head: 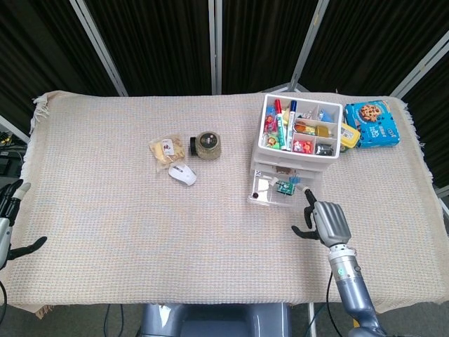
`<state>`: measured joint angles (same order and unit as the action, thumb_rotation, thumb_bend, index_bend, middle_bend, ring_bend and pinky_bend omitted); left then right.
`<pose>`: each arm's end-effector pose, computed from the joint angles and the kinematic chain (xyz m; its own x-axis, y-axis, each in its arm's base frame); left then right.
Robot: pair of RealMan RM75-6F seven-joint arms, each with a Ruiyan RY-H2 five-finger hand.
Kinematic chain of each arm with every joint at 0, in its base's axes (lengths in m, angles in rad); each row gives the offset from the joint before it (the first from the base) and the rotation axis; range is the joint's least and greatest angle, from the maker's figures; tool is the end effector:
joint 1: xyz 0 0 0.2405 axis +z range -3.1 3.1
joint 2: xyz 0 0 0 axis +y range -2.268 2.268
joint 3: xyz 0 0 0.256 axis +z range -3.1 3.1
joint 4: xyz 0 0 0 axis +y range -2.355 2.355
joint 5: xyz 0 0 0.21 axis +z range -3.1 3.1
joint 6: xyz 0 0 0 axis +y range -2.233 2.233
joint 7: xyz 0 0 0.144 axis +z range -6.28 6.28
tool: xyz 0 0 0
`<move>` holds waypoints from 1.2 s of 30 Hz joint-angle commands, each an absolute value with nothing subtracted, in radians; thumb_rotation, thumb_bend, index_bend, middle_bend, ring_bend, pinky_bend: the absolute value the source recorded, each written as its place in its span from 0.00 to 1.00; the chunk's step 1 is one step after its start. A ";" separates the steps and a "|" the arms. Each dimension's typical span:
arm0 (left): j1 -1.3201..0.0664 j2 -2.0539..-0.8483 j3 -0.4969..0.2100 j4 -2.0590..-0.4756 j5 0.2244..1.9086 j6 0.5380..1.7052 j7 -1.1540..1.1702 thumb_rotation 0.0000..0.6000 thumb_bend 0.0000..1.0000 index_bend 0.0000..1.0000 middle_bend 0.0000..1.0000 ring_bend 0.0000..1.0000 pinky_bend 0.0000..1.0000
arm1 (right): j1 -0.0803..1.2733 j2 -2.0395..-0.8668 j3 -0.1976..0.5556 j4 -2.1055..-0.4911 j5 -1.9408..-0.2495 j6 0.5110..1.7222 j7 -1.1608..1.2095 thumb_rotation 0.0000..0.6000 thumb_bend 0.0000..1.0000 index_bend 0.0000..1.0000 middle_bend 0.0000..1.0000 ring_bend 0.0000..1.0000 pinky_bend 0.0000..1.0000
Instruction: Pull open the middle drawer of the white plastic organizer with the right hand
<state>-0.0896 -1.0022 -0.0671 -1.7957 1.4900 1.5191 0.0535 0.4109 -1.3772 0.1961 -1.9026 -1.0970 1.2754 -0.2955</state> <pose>-0.2792 0.1831 0.1860 0.3807 -0.0445 0.9236 0.9242 -0.0165 -0.3817 -0.1823 -0.2656 0.0599 0.0928 -0.1738 0.9804 -0.9950 -0.0529 0.0848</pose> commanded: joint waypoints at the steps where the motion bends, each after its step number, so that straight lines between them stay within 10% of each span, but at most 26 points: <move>1: -0.085 -0.999 -0.068 -1.800 1.496 1.529 0.054 1.00 0.06 0.00 0.00 0.00 0.00 | 0.433 -1.342 0.231 -1.962 -1.098 1.301 -0.371 1.00 0.09 0.23 0.87 0.90 0.63; 13: -0.066 -0.988 -0.068 -1.810 1.524 1.576 0.051 1.00 0.06 0.00 0.00 0.00 0.00 | 0.586 -1.353 0.330 -1.972 -0.838 1.290 -0.677 1.00 0.08 0.46 1.00 1.00 0.72; 36: -0.086 -0.996 -0.081 -1.795 1.477 1.526 0.059 1.00 0.06 0.00 0.00 0.00 0.00 | 0.745 -1.465 0.349 -1.729 -0.644 1.199 -0.697 1.00 0.06 0.43 1.00 1.00 0.72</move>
<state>-0.0851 -0.9958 -0.0809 -1.7950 1.4771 1.5262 0.0589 0.7402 -1.4622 0.3518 -1.7343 -0.6490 1.2022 -0.6943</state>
